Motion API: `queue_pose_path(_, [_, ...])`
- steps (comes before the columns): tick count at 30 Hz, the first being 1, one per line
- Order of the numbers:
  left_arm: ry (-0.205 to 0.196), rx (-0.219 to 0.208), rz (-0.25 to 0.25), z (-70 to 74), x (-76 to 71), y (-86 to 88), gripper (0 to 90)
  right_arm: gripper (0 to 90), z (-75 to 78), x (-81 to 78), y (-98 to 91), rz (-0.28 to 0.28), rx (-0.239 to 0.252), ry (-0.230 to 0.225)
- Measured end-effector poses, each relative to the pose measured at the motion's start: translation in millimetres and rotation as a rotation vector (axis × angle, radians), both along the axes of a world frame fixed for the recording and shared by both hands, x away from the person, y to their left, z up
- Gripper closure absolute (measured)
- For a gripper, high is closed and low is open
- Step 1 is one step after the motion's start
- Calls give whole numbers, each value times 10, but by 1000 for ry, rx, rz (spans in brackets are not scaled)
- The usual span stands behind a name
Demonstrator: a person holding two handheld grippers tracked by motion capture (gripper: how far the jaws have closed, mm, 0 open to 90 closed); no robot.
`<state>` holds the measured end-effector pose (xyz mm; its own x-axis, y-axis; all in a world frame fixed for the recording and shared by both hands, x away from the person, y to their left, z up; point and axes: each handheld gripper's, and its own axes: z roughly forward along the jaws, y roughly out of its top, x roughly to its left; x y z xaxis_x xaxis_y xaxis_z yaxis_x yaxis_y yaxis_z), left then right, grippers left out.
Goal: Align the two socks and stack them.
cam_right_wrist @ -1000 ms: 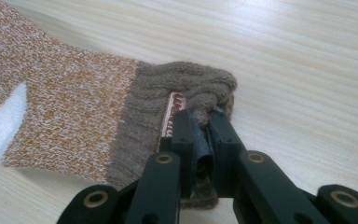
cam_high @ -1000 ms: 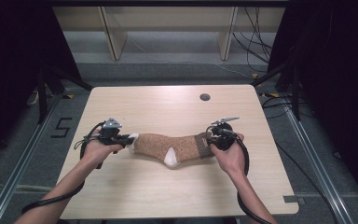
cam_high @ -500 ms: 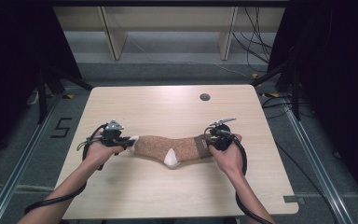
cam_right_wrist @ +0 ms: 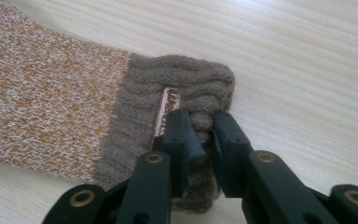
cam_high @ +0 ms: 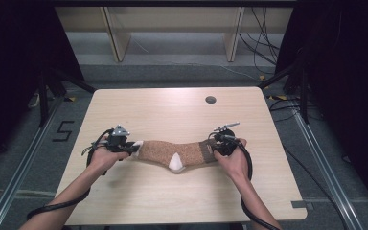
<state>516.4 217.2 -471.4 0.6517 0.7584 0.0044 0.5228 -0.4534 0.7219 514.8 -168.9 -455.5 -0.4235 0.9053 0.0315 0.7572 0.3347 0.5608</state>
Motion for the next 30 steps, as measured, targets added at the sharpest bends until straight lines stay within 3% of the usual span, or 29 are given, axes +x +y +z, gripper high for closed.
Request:
queue_pose_path(3, [-55, -36, 22, 70, -25, 25, 560, 658, 25, -8, -14, -9, 10, -12])
queue_pose_path(8, [-104, -135, 53, 212, -47, 41, 551, 605, 137, -40, -45, -45, 33, -57])
queue_pose_path(11, [-95, -115, 54, 186, -9, -10, 633, 632, 162, -16, -47, -39, 26, -76])
queue_pose_path(15, [-38, -31, 54, 25, 65, -64, 723, 679, 99, 39, -37, -44, 10, -56])
queue_pose_path(17, [-11, -11, 72, -19, 72, -68, 743, 693, 58, 46, -40, -47, 1, -47])
queue_pose_path(19, [-9, -13, 85, -56, 80, -78, 752, 701, 33, 51, -54, -42, 2, -43])
queue_pose_path(22, [12, 26, 69, -88, 84, -78, 755, 711, 15, 53, -66, -41, 4, -38])
queue_pose_path(26, [18, 24, 73, -123, 92, -76, 753, 719, -13, 44, -43, -54, 1, -22])
queue_pose_path(28, [21, 15, 78, -123, 97, -67, 742, 718, -30, 53, -53, -36, -16, -38])
queue_pose_path(30, [-2, -9, 103, -97, 79, -52, 689, 707, -36, 57, -58, -39, -7, -33])
